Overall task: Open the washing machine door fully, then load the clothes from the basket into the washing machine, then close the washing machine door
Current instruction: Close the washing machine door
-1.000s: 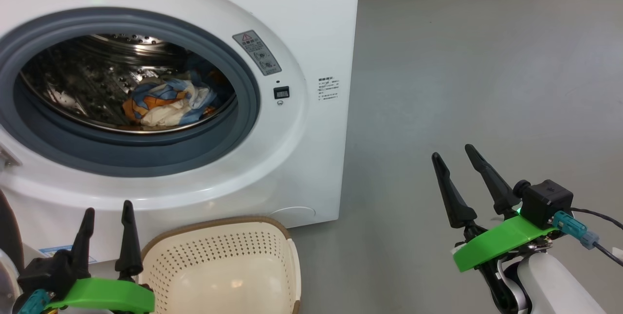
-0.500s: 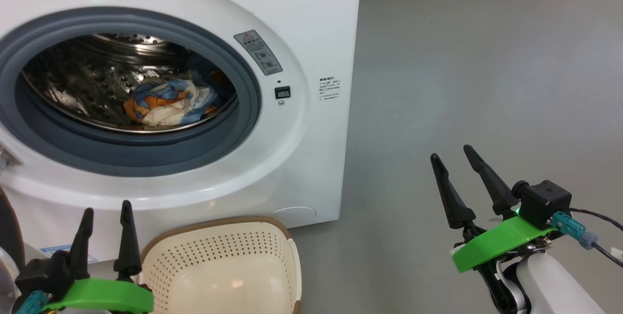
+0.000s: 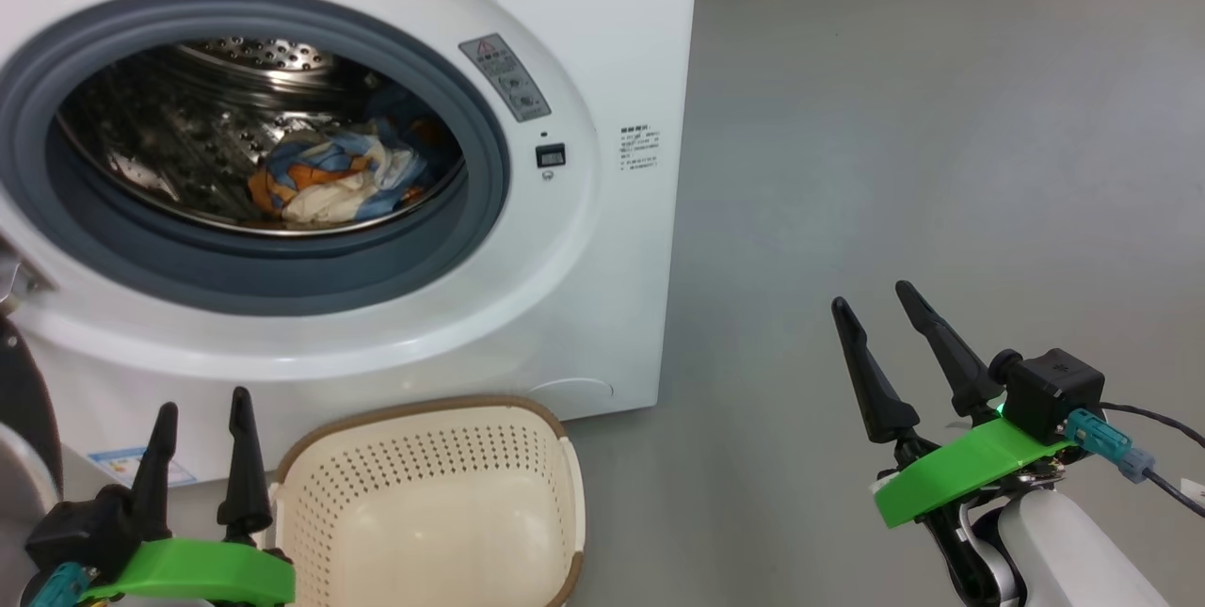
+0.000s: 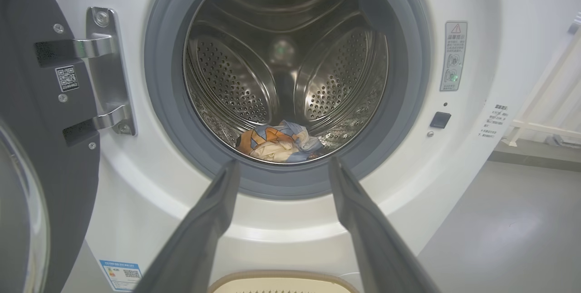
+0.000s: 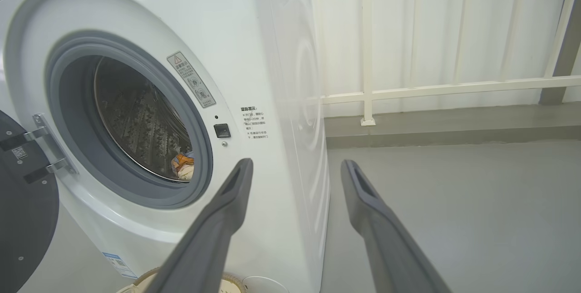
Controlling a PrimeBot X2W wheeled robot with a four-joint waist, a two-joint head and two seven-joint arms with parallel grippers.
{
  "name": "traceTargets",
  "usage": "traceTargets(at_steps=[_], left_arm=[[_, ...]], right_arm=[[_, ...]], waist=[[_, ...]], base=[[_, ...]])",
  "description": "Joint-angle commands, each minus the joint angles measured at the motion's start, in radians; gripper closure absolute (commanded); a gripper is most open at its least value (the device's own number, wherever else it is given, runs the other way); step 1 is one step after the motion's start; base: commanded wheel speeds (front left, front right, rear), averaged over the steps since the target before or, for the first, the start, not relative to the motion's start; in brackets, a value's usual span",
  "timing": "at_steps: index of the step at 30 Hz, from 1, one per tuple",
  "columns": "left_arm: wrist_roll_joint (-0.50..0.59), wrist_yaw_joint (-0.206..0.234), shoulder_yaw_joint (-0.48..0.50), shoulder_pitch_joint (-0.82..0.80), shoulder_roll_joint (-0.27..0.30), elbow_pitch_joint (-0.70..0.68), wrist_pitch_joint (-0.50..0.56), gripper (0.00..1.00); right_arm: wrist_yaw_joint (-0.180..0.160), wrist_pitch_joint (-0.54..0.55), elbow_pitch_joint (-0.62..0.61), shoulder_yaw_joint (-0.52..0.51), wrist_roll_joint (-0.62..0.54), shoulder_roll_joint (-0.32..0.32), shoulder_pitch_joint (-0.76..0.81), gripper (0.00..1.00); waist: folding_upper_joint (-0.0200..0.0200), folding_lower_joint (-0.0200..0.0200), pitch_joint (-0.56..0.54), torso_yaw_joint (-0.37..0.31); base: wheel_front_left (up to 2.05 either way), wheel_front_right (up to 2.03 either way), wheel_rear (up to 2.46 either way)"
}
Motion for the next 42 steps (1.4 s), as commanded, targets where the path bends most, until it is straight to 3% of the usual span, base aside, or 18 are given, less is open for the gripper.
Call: traceTargets(at_steps=[1,14,42], left_arm=[[0.007,-0.004,0.034,-0.014,0.016,-0.020,-0.006,0.00],[0.000,-0.005,0.024,-0.006,0.017,-0.018,-0.006,0.00],[0.008,-0.005,0.020,-0.003,0.014,-0.016,-0.006,0.00]], right_arm=[[0.006,-0.008,-0.020,0.012,0.003,-0.003,-0.005,0.00],[0.006,-0.008,-0.017,0.020,0.008,-0.009,-0.001,0.00],[0.006,-0.008,-0.010,0.028,0.016,-0.013,0.002,0.00]], waist=[[0.0000,0.0000,-0.001,0.000],[0.0000,0.0000,-0.014,0.002],[0.0000,0.0000,-0.019,0.008]], base=[[-1.77,1.58,0.19],[-1.33,1.30,0.02],[-0.03,0.03,0.00]])
